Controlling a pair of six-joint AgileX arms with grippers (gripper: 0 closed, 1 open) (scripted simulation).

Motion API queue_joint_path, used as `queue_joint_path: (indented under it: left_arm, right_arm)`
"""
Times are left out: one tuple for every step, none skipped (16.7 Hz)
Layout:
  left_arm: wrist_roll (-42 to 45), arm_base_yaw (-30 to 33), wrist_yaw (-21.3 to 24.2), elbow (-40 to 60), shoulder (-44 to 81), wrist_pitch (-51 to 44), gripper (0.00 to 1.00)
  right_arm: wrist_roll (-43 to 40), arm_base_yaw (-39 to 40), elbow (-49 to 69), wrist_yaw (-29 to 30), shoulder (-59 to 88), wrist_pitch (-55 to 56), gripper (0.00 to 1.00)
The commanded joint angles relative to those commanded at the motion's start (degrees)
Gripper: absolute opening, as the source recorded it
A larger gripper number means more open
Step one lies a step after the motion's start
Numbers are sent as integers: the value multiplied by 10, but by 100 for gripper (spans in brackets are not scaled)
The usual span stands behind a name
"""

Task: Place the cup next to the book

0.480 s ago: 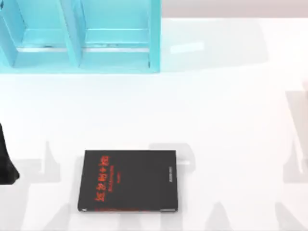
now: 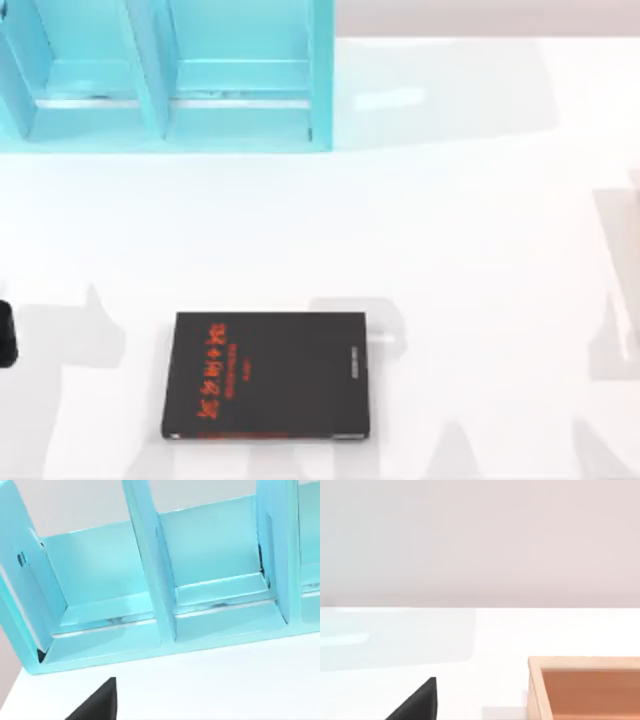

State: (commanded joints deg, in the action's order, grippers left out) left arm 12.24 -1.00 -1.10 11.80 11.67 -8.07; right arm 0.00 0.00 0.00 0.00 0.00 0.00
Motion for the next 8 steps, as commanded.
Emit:
queue_joint_path:
  left_arm:
    - [41,-4,-2,36,40,-25,100]
    - [90,-10,-4,76,86,-54,100]
    - [143,-17,-6,117,136,-86,100]
    - [201,-26,-7,159,191,-119,100]
    - [264,-36,-8,202,250,-154,100]
    - [328,-47,-8,244,311,-190,100]
    - [395,-60,-8,286,374,-227,100]
    - [463,-74,-8,327,437,-265,100]
  right_arm:
    - [0,0,0,0,0,0,100]
    - [0,0,0,0,0,0,100]
    - [0,0,0,0,0,0,100]
    - [0,0,0,0,0,0,100]
    - [0,0,0,0,0,0,100]
    - [0,0,0,0,0,0,100]
    - [0,0,0,0,0,0,100]
    - [0,0,0,0,0,0,100]
